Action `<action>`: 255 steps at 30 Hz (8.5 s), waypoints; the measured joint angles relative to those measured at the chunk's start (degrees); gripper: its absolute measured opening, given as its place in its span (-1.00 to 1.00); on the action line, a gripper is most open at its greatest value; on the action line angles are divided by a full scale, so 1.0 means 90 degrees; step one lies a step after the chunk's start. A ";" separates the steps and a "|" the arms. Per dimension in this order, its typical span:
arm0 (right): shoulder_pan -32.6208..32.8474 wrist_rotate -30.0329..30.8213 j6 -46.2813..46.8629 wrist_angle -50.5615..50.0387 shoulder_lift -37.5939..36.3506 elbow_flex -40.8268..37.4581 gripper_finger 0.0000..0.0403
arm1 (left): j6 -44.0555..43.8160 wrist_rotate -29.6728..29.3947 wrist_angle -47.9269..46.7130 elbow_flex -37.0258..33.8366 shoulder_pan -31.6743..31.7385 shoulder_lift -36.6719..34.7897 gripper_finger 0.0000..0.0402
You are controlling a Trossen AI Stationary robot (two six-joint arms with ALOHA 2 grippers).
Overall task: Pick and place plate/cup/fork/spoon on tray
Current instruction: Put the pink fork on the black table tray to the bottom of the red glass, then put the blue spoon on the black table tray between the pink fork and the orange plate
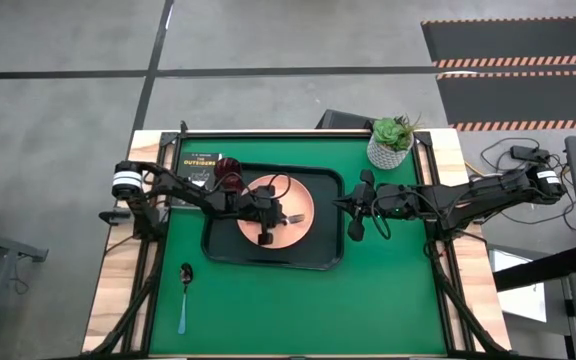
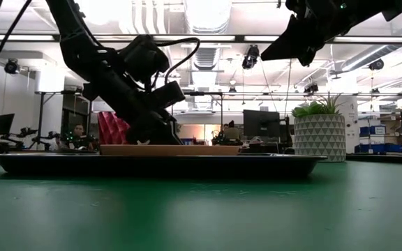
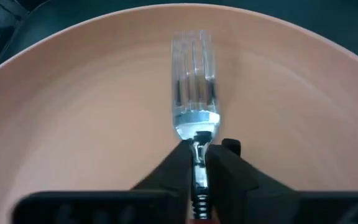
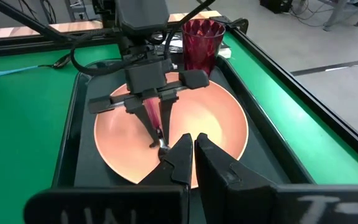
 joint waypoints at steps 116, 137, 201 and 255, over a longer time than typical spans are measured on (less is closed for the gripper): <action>0.0002 -0.0500 0.0121 0.0045 0.0000 -0.0061 -0.96 | -0.8150 -0.2662 -0.6093 -0.0561 -0.1957 -0.2978 -0.77; 0.0002 -0.0500 0.0121 0.0052 0.0000 -0.0061 -0.96 | -0.8048 -0.3401 -0.6673 -0.0741 -0.1948 -0.2698 -0.77; 0.0000 -0.0501 -0.0818 -0.0031 -0.0096 0.0222 -0.96 | -0.8807 0.1164 -0.7741 0.1197 -0.2867 -0.2931 -0.77; 0.0000 -0.0500 -0.2062 0.0145 -0.0104 0.0590 -0.96 | -1.4979 0.0785 -0.7475 0.0461 -0.6419 -0.1835 -0.29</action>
